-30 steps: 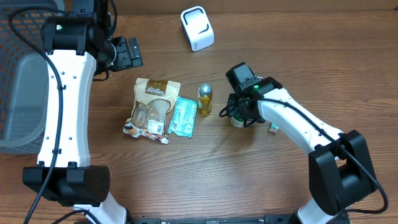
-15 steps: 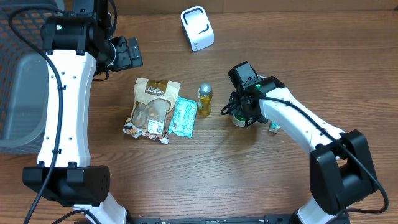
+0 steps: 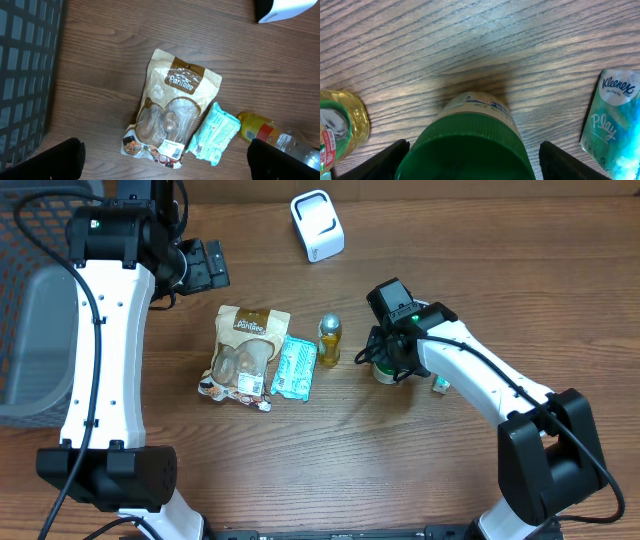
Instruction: Scan the item barcode
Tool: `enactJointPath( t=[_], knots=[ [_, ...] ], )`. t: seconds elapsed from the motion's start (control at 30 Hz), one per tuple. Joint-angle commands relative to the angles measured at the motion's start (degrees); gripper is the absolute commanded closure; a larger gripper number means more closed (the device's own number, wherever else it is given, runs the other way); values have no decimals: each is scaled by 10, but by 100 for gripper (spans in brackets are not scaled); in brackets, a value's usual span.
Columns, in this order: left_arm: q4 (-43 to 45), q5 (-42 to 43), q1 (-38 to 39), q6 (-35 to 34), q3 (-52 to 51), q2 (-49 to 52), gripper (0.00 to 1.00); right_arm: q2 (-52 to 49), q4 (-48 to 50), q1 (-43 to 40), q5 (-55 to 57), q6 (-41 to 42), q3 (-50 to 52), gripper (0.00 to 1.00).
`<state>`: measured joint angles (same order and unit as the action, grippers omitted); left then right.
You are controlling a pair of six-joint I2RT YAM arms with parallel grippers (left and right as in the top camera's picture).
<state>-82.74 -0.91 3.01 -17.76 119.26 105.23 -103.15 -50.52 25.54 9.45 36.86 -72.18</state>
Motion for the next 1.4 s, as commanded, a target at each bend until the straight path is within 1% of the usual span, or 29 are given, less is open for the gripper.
enactJointPath(
  t=[0.0,0.6,0.73,0.9,1.07,1.37],
  knots=[
    [1,3,0,6,9,1,0,2,3,-2,10,4,4,20],
    [1,3,0,6,9,1,0,2,15,-2,7,5,2,19],
    [1,3,0,6,9,1,1,2,1,-2,4,4,-14,15],
    [1,3,0,6,9,1,0,3,3,-2,4,4,-22,12],
    [1,3,0,6,9,1,0,3,1,-2,4,-13,-21,12],
    [1,3,0,6,9,1,0,3,-8,-2,4,-13,-21,12]
  ],
)
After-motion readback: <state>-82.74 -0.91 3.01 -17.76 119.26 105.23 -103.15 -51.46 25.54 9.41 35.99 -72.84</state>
